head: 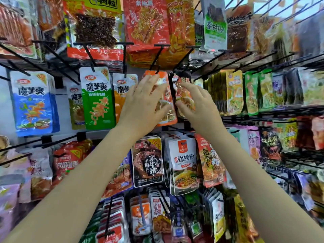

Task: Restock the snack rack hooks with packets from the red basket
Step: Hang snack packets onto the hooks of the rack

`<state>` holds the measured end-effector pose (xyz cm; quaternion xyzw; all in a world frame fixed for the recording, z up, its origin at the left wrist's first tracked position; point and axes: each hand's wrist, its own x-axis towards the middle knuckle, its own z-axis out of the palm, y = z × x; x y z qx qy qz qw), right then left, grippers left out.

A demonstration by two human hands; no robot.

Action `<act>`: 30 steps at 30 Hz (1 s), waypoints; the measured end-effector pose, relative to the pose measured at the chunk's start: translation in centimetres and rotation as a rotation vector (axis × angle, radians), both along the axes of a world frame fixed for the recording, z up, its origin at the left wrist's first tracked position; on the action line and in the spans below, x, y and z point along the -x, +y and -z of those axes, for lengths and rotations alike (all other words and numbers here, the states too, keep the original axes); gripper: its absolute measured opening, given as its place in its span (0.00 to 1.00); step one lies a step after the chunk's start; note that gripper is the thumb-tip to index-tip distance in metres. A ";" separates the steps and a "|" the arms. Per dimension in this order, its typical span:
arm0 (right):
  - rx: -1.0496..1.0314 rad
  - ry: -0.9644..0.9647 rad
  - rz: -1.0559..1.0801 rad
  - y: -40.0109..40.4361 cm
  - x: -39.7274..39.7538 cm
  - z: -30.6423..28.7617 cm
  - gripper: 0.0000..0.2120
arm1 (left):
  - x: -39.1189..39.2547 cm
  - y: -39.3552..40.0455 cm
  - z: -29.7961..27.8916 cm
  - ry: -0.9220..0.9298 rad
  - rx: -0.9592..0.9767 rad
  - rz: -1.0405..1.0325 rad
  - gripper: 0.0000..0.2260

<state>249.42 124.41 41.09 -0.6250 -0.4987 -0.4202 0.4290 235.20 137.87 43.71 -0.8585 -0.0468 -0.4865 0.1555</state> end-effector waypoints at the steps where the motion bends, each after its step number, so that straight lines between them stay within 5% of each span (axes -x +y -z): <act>1: -0.025 0.005 0.006 -1.3 0.2 0.8 0.22 | -0.1 -1.0 0.7 -0.046 -0.027 0.100 0.25; 6: -0.096 0.105 0.159 -10.2 -0.3 8.4 0.17 | -2.9 -8.0 7.9 -0.126 -0.014 0.540 0.18; 10: -0.032 0.262 0.369 -18.7 -2.2 18.0 0.16 | -7.3 -13.9 18.0 0.106 0.156 0.711 0.18; 21: 0.362 1.215 0.610 -33.9 -0.8 50.8 0.12 | -12.9 -23.3 50.0 1.057 0.486 0.711 0.26; 26: 0.449 1.581 0.586 -33.7 1.9 60.3 0.13 | -11.1 -23.8 57.0 1.278 0.470 0.657 0.33; 30: 0.691 1.798 0.537 -32.5 2.6 63.9 0.22 | -10.8 -23.4 58.9 1.316 0.457 0.648 0.34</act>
